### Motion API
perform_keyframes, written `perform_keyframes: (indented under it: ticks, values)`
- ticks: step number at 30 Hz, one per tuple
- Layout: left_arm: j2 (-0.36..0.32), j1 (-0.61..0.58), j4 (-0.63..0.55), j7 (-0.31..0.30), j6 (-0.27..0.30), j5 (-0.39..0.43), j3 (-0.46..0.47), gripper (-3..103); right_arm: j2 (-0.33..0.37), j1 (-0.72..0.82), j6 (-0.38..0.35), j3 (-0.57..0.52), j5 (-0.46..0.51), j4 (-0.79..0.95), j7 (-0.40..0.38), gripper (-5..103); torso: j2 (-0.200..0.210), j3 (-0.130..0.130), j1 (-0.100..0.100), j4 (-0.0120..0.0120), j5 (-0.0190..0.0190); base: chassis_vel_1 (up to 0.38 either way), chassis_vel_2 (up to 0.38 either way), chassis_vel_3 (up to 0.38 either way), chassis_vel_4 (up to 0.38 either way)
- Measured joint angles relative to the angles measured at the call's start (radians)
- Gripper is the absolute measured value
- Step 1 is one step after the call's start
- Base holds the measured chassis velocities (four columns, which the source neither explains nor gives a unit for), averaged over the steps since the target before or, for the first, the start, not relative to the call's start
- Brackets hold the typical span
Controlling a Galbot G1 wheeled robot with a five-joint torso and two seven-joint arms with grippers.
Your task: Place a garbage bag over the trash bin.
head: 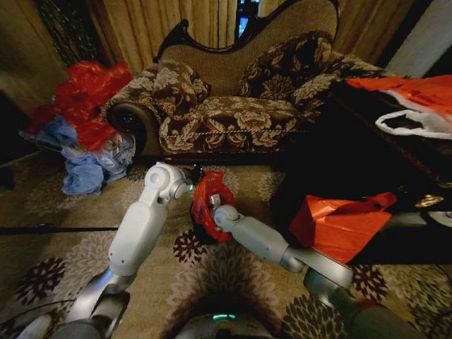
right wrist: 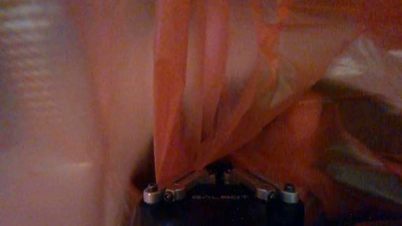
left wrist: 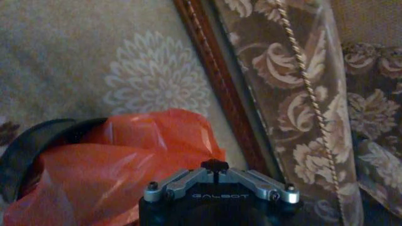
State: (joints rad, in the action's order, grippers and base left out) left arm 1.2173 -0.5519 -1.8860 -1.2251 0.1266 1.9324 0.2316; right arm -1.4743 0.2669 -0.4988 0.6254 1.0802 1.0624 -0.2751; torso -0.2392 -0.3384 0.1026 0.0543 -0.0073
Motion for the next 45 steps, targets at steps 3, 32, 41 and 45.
perform_keyframes:
  ticks: [3,32,41,45]
  values:
    - [0.006,-0.008,0.017,0.015,0.005,-0.013,0.003,0,-0.016,-0.003,0.000,0.000,-0.010,-0.035,0.017,0,0.000,0.000,0.000,0.0002,-0.0001,0.000,0.000,0.000,0.000]
    - [0.019,-0.185,-0.089,0.051,0.007,-0.107,0.041,0,-0.136,0.059,0.037,-0.056,-0.211,-0.295,0.111,0,0.000,0.001,0.000,0.0005,0.0001,0.000,0.000,0.000,0.000]
    - [0.029,-0.207,-0.097,0.056,0.004,-0.135,0.038,0,-0.135,0.048,0.042,-0.042,-0.138,-0.191,-0.011,17,0.000,0.000,0.000,0.0000,0.0002,0.000,0.000,0.000,0.000]
    - [0.025,-0.212,-0.106,0.058,0.002,-0.143,0.039,0,-0.128,0.019,0.041,-0.028,-0.118,-0.162,-0.047,33,0.000,0.000,0.000,0.0000,0.0001,0.000,0.000,0.000,0.000]
